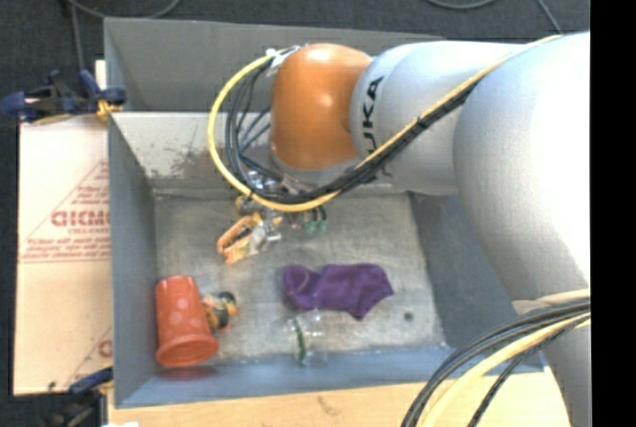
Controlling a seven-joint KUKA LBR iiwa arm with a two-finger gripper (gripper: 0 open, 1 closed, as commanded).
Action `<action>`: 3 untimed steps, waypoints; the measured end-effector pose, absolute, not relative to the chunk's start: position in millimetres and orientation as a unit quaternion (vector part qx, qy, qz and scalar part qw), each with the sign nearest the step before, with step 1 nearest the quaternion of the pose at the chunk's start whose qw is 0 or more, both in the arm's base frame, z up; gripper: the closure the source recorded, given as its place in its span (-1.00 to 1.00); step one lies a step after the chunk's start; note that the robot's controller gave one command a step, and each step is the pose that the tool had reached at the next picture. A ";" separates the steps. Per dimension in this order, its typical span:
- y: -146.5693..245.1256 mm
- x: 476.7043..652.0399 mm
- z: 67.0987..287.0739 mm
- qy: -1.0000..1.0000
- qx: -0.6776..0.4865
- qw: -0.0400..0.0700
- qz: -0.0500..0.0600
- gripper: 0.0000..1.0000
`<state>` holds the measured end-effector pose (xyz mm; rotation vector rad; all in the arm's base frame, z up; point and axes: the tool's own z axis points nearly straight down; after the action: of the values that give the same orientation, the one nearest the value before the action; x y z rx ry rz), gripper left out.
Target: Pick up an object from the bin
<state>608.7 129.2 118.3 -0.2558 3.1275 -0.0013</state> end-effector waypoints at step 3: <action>131.6 613.9 163.4 0.995 -0.099 0.002 -0.001 1.00</action>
Offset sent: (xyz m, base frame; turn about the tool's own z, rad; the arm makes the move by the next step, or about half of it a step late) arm 0.0030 0.0018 0.0272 -0.0659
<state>613.9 131.6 163.4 -0.3099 3.1222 -0.0017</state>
